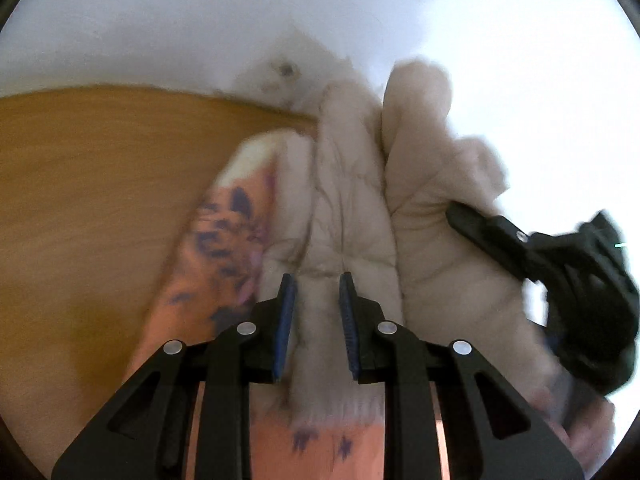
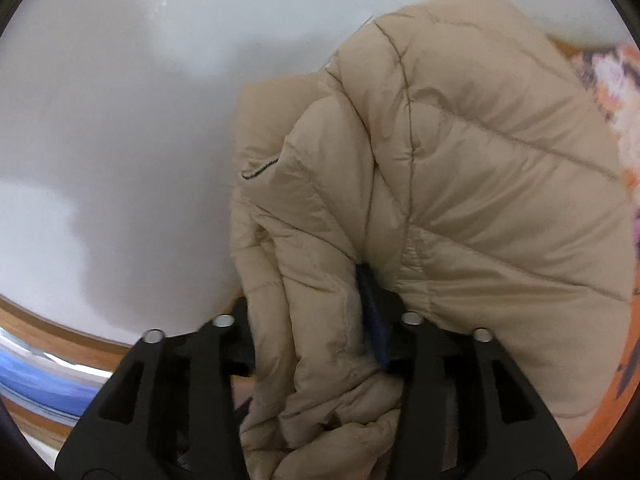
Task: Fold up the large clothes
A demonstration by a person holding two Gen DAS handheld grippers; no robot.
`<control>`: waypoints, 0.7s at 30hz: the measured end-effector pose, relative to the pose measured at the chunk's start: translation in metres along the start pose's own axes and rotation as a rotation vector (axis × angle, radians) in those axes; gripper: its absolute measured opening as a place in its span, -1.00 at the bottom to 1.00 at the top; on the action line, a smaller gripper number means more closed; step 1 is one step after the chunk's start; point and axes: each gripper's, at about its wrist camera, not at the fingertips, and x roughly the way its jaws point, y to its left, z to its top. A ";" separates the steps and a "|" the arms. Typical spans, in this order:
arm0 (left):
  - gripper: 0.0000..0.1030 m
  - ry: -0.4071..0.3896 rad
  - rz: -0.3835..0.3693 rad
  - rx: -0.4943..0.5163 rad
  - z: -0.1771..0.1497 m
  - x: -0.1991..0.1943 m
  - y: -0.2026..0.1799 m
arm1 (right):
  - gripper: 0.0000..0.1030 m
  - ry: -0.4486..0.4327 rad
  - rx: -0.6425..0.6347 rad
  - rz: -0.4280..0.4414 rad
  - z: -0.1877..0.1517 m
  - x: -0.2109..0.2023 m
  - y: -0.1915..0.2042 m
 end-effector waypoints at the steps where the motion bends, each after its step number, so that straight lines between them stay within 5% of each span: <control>1: -0.57 -0.027 0.001 -0.003 -0.001 -0.018 0.003 | 0.25 0.005 0.036 0.060 0.002 -0.002 -0.004; 2: -0.56 -0.047 0.002 -0.005 -0.002 -0.033 0.004 | 0.61 0.006 0.063 0.115 0.003 -0.003 -0.007; 4: -0.47 -0.083 0.000 -0.010 -0.002 -0.058 0.006 | 0.78 0.031 0.118 0.231 0.004 -0.002 -0.010; 9: -0.43 -0.127 0.005 0.009 0.003 -0.093 -0.006 | 0.78 0.075 0.128 0.291 0.010 0.002 -0.019; 14: -0.30 -0.151 0.002 0.079 0.009 -0.104 -0.059 | 0.78 0.082 0.212 0.484 0.021 -0.033 -0.035; 18: -0.05 -0.169 -0.016 0.208 0.018 -0.111 -0.115 | 0.78 0.029 0.153 0.503 0.027 -0.080 -0.050; 21: 0.03 -0.091 -0.024 0.228 0.026 -0.095 -0.151 | 0.77 -0.066 0.150 0.404 0.038 -0.111 -0.083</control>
